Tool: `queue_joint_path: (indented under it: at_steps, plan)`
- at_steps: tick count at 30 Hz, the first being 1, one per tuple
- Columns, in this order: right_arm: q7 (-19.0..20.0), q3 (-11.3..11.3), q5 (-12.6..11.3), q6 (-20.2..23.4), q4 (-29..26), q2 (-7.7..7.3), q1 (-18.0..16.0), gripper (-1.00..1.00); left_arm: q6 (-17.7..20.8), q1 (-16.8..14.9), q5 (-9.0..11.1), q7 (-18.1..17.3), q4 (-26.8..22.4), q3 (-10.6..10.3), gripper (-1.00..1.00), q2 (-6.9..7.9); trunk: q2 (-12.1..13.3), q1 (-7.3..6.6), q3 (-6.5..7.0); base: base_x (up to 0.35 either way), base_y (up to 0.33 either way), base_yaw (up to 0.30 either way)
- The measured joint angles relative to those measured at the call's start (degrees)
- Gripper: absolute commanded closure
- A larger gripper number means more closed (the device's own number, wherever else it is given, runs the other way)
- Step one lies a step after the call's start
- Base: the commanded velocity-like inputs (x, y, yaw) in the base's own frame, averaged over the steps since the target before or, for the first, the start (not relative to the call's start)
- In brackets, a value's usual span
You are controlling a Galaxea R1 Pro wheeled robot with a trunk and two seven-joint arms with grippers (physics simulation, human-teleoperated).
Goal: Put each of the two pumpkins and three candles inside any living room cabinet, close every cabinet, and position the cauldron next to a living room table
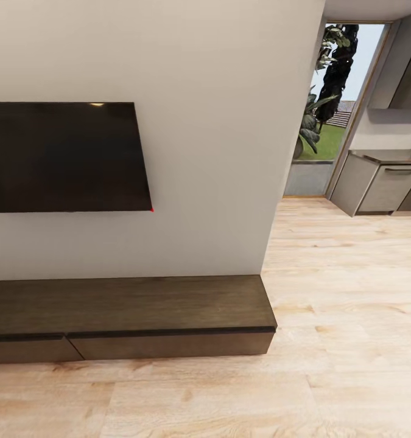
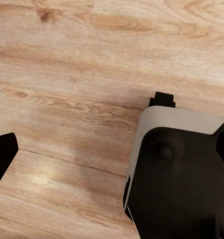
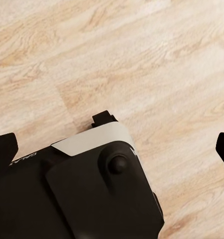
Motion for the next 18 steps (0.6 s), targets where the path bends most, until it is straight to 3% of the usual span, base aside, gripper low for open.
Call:
queue_joint_path:
  at_steps: [18]
  plan:
    - [0.0, 0.0, -0.1, 0.0, 0.02, 0.0, 0.0, -1.0, -0.42, 0.28, 0.01, -0.02, 0.04, 0.0, -1.0, -0.04, 0.0, 0.0, 0.0, 0.0, 0.0, 0.0]
